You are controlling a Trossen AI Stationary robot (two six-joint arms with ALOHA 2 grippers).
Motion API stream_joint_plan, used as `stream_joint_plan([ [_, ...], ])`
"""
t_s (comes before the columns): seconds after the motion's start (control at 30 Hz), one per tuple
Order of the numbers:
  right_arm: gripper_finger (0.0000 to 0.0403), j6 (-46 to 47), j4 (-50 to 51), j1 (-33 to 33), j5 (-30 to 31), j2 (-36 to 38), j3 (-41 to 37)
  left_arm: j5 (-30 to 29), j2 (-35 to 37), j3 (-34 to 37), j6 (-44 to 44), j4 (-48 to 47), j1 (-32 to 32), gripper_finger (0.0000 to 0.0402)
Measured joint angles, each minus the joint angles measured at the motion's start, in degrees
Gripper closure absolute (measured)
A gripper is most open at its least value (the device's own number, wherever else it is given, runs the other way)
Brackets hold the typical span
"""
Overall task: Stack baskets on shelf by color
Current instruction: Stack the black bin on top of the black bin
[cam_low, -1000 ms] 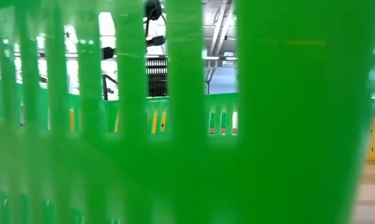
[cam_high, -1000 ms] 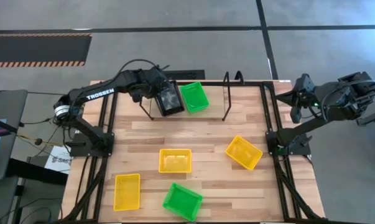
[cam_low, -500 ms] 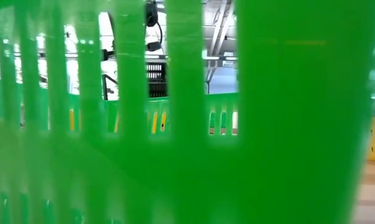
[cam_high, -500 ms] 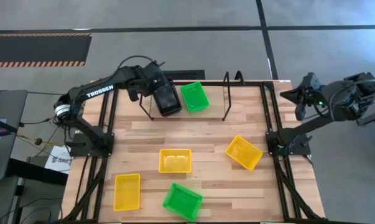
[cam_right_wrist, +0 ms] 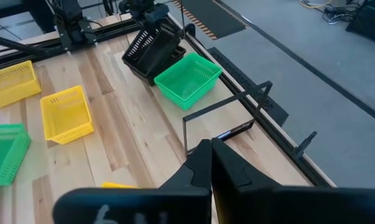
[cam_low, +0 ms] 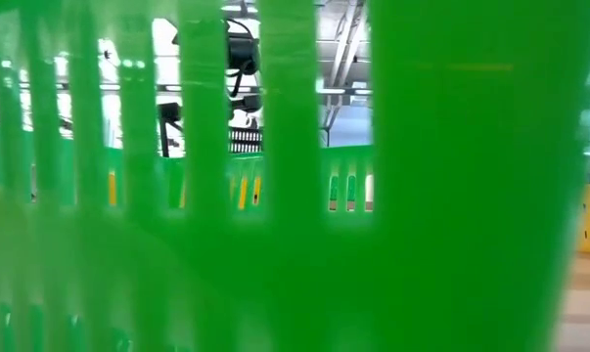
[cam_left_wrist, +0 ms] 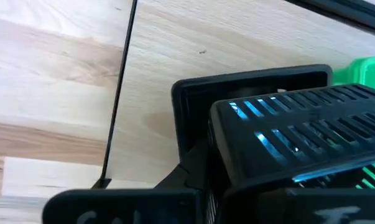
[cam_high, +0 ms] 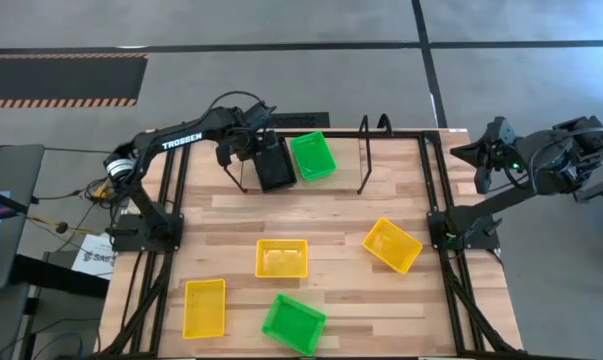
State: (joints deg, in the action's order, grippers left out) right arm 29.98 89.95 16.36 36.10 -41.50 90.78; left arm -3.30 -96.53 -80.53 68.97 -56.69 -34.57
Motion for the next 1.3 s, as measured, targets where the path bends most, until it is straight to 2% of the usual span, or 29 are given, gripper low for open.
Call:
stream_joint_plan([
  [0.53, 0.0381, -0.2, 0.0, 0.0, 0.0, 0.0, 0.0, -1.0, 0.2, 0.2, -2.5, -0.5, -1.0, 0.0402],
  [0.9, 0.0386, 0.0, 0.0, 0.0, -0.1, 0.0, 0.0, -1.4, 0.2, 0.2, -11.8, 2.8, -1.2, 0.0401],
  [1.03, 0.0384, 0.0, -0.3, 0.0, -0.1, 0.0, 0.0, -1.4, 0.2, 0.2, -12.4, 3.0, -1.3, 0.0386],
  [1.3, 0.0389, 0.2, -0.5, 0.0, -0.2, 0.0, 0.0, -1.2, 0.1, -3.4, -14.9, 4.0, -1.3, 0.0329],
])
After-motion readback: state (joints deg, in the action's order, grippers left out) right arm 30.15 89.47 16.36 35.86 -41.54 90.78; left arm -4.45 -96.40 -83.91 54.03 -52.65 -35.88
